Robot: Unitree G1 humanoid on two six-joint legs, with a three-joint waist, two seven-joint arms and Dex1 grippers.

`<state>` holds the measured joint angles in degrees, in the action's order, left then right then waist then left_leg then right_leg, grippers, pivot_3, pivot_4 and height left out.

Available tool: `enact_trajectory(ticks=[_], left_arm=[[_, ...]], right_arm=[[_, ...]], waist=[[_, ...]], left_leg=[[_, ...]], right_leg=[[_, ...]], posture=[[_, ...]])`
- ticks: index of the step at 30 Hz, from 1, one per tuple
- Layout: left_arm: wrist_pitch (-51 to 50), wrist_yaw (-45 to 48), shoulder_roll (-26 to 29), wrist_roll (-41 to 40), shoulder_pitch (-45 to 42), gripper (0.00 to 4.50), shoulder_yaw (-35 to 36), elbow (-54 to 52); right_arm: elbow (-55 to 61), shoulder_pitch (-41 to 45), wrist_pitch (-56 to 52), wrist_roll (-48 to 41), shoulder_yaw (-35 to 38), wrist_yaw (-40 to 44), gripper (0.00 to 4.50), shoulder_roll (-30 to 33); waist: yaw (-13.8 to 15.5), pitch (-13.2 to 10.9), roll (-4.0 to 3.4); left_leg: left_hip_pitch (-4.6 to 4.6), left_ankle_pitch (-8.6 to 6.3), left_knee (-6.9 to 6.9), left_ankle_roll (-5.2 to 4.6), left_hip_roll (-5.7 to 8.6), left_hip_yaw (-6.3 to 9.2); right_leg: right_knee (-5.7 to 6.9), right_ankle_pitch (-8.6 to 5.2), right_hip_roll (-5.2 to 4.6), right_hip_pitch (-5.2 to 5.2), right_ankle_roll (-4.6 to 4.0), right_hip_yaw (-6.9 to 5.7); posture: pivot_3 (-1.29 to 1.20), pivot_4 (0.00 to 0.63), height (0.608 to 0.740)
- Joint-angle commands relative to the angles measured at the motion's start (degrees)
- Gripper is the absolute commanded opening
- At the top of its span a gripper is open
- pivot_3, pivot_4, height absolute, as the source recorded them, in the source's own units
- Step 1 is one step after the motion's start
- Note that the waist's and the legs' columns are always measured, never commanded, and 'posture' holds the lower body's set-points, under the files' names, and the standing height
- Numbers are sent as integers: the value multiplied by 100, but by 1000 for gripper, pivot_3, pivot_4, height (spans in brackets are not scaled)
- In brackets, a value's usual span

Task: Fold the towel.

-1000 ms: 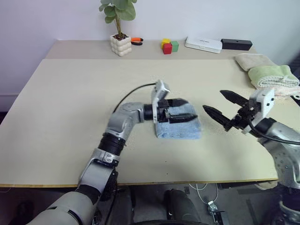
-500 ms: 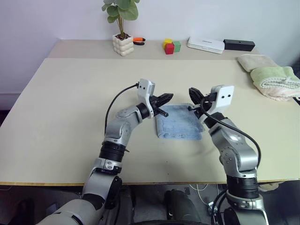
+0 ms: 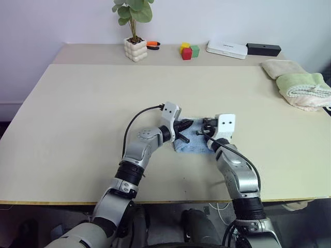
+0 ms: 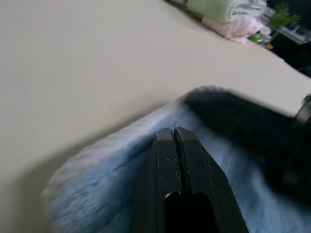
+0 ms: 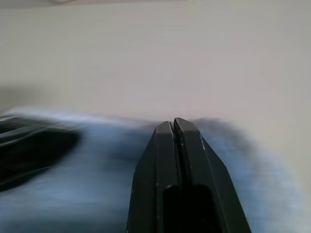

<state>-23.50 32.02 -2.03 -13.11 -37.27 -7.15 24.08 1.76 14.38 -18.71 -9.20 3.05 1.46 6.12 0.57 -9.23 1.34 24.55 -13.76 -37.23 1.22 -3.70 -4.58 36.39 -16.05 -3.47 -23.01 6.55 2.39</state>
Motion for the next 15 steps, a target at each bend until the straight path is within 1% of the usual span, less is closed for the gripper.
enact_trajectory(ticks=[1,8,11,14,15], left_arm=[[187,-104,22,89,-47,0,56,99],[291,-95,92,98,-34,0,59,102],[44,167,41,-413,-73,0,334,-196],[27,602,136,-789,-82,786,427,-772],[115,745,222,-813,-92,1289,421,-913]], right_arm=[[-11,-131,52,57,279,-133,33,60],[141,-164,-97,96,344,-153,33,85],[231,-122,-69,-244,479,126,33,74],[468,50,-199,-552,521,408,853,73],[559,164,-310,-666,602,446,1320,109]], waist=[[-4,1,0],[-25,2,-2],[-27,2,-2],[-47,0,-3],[-56,1,-3]], left_leg=[[0,0,0,0,0,0],[-3,0,0,0,-1,1],[-3,0,0,0,-1,1],[-3,0,2,0,-1,1],[-2,0,3,0,-2,1]], right_leg=[[0,0,0,0,0,0],[1,0,1,1,0,0],[1,0,0,2,0,0],[2,0,1,1,0,0],[2,0,1,-1,0,0]], posture=[[0,150,735],[0,150,735],[0,150,735],[0,150,735],[0,150,735]])
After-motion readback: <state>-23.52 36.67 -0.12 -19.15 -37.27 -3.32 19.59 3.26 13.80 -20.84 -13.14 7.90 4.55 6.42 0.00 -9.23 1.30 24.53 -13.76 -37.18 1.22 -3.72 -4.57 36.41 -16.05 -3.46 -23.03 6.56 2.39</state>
